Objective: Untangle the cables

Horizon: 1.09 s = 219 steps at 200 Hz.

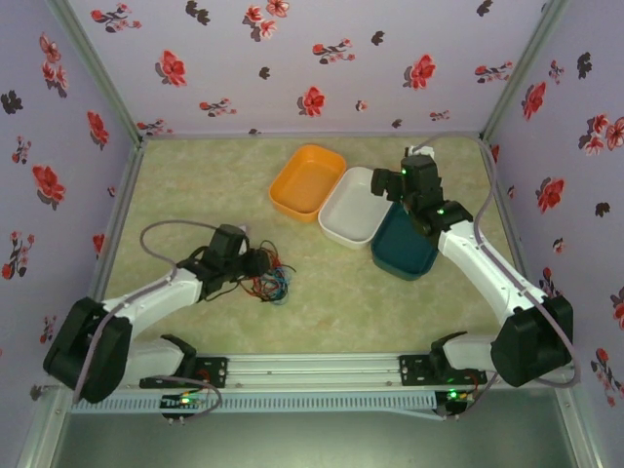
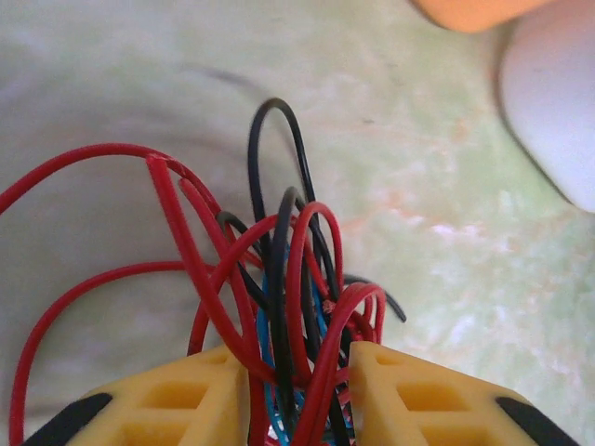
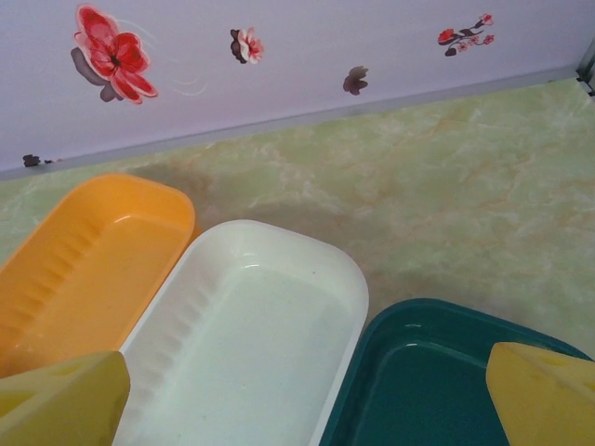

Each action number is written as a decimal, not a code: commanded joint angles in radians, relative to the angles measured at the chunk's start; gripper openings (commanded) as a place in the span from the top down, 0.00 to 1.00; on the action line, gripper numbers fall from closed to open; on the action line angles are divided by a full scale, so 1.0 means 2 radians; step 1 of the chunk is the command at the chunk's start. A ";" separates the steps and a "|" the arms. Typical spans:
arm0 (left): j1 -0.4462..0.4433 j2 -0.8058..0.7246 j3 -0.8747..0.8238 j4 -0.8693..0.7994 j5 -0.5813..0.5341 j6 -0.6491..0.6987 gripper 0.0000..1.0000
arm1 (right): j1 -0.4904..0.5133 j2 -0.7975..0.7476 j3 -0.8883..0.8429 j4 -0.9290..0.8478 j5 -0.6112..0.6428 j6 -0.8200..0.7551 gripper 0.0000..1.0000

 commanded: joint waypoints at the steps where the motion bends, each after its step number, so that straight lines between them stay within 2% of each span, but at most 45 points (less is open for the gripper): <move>1: -0.018 0.034 0.041 0.035 0.033 0.047 0.66 | 0.007 -0.006 0.015 -0.019 -0.014 0.014 0.01; 38: -0.042 0.098 0.093 0.054 0.083 0.078 0.66 | 0.014 -0.015 0.012 -0.039 -0.020 0.022 0.01; 68: -0.048 0.091 0.100 0.038 0.078 0.079 0.60 | 0.028 -0.019 0.013 -0.058 -0.054 0.018 0.01; 95: -0.048 0.050 0.101 -0.001 0.038 0.078 0.46 | 0.055 -0.011 0.013 -0.075 -0.075 0.014 0.09; 126: -0.047 0.005 0.108 -0.055 -0.031 0.063 0.31 | 0.079 0.008 0.017 -0.081 -0.108 0.017 0.24; 152: -0.047 -0.028 0.104 -0.099 -0.093 0.040 0.01 | 0.100 0.028 0.023 -0.081 -0.140 0.014 0.33; 186: -0.044 -0.070 0.085 -0.149 -0.153 0.011 0.00 | 0.136 0.062 0.038 -0.084 -0.178 0.003 0.42; 219: -0.040 -0.102 0.056 -0.189 -0.152 -0.016 0.00 | 0.182 0.103 0.070 -0.111 -0.190 -0.039 0.49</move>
